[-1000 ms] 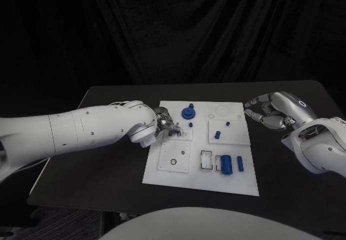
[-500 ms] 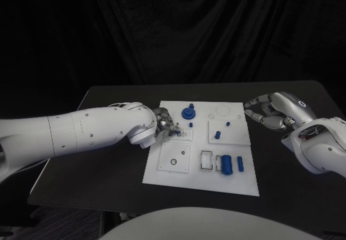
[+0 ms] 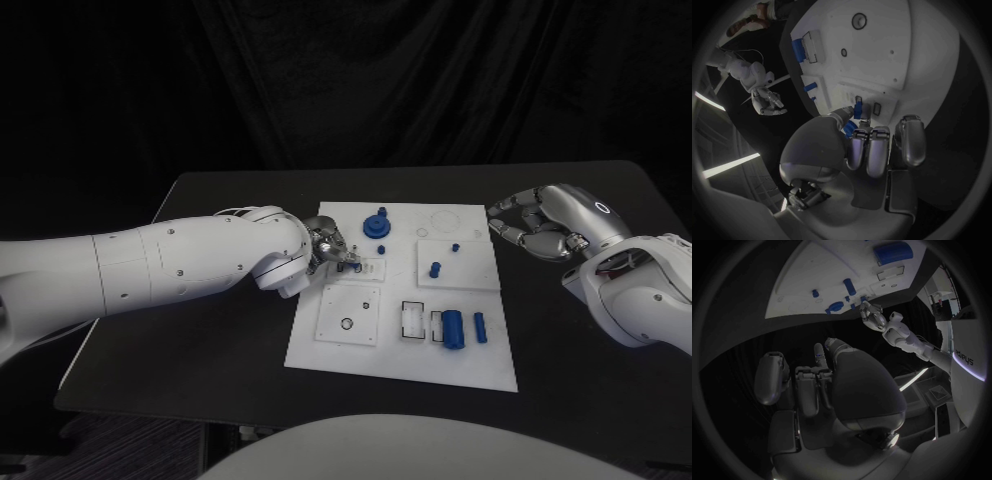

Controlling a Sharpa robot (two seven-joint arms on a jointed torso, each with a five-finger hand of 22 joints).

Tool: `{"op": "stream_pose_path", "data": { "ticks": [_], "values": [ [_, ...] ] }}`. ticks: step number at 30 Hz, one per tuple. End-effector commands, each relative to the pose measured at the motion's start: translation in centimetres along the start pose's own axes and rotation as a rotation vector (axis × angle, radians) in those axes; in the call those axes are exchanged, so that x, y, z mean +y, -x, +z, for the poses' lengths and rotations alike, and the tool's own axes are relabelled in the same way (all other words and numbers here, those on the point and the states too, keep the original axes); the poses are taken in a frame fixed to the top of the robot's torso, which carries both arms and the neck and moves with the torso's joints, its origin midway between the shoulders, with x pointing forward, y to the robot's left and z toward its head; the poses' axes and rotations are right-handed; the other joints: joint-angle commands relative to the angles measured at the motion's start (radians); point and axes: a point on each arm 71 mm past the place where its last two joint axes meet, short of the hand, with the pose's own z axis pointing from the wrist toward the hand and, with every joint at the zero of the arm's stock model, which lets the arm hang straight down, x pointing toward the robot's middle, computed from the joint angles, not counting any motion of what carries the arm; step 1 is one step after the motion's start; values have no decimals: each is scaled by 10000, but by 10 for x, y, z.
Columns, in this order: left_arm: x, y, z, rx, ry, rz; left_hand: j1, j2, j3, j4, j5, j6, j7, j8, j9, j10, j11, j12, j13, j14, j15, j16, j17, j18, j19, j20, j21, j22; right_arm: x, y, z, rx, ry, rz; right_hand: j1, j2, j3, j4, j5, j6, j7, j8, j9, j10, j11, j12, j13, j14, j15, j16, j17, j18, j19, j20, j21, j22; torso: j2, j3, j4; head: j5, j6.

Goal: Assemble the parts on the task board

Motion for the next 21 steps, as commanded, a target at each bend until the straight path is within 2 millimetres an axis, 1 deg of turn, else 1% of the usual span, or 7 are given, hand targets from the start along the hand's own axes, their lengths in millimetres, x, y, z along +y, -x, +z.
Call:
{"op": "stream_pose_path", "data": {
  "ticks": [1,7,21],
  "values": [
    [-2,-2,0,89,-219,24,33,112,333,-279,63,57,-158,20,489,1073,-71,-4,2631,1039,-95,27,2634,-14,-2,-45,-46,-7,-2,-1,0,90,-214,-21,125,2,28,-72,48,81,5,-53,-14,882,65,-37,2344,1043,40,26,2635,95,-59,19,-68,1567,1,0,-2,-9,2],
    [-2,-3,-1,153,-239,47,27,112,330,-271,65,59,-157,17,488,1073,-71,-4,2631,1039,-95,27,2634,-11,-11,-46,-53,-17,-2,-1,-1,117,-259,-30,125,2,28,-72,48,81,5,-53,-14,882,65,-37,2344,1043,40,26,2635,95,-59,19,-68,1567,2,2,3,-28,2],
    [-1,-4,-1,202,-235,56,11,110,319,-252,61,64,-156,8,486,1073,-69,-4,2631,1039,-94,27,2634,-9,-20,-46,-63,-27,-3,-2,-1,178,-323,-41,150,12,52,-91,83,65,11,-68,-22,860,69,-60,2313,1043,41,26,2635,104,-76,19,-112,1553,9,-3,-4,4,2]
  ]
}}
